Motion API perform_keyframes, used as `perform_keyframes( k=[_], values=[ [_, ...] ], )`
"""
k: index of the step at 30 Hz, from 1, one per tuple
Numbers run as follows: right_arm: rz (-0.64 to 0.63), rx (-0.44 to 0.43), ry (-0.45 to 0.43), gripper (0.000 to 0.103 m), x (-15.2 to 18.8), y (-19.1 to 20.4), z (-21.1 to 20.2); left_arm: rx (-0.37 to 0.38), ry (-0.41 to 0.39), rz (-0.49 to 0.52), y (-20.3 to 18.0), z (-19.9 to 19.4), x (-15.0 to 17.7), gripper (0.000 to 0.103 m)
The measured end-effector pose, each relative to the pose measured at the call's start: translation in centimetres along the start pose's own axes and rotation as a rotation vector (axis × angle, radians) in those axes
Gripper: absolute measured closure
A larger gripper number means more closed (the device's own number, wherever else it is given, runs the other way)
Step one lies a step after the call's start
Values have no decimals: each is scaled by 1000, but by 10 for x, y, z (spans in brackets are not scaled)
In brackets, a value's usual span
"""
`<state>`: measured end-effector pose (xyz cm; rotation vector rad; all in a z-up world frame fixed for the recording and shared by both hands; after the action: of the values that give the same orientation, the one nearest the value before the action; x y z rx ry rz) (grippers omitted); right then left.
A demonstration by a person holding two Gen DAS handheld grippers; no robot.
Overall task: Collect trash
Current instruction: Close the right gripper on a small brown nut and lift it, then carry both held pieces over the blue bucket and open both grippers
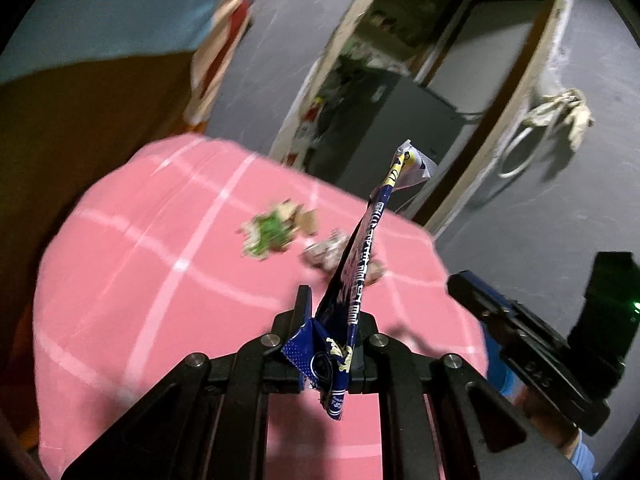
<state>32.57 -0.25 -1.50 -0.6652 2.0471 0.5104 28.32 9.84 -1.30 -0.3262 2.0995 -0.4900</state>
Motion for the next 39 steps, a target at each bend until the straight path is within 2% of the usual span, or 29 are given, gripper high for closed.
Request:
perform_keyframes(
  k=[6, 11, 16, 23, 28, 32, 39],
  values=[
    [-45, 87, -217, 84, -25, -15, -67, 88, -118, 75, -55, -9, -12, 93],
    [-47, 161, -331, 84, -37, -36, -109, 164, -192, 142, -104, -9, -19, 93],
    [-35, 242, -401, 84, -39, -63, -148, 226, -206, 172, -145, 3, -19, 93],
    [12, 349, -440, 84, -25, -113, -188, 280, -197, 234, -200, 22, -6, 93],
    [63, 404, -434, 84, -8, -148, -204, 310, -167, 263, -234, 42, 7, 93],
    [114, 436, -416, 84, 12, -175, -209, 306, -123, 297, -256, 62, 20, 93],
    [222, 461, -367, 84, 46, -212, -204, 274, -27, 343, -274, 98, 47, 93]
  ],
)
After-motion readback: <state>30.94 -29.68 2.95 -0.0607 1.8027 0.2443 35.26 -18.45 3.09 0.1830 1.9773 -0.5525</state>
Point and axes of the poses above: each gripper's, at about its wrist camera, not at the fingertips, and z roughly the way its jaws point, y to its left, x to its underside, the point moved 8 cm from there along z, roughly the way its jaws point
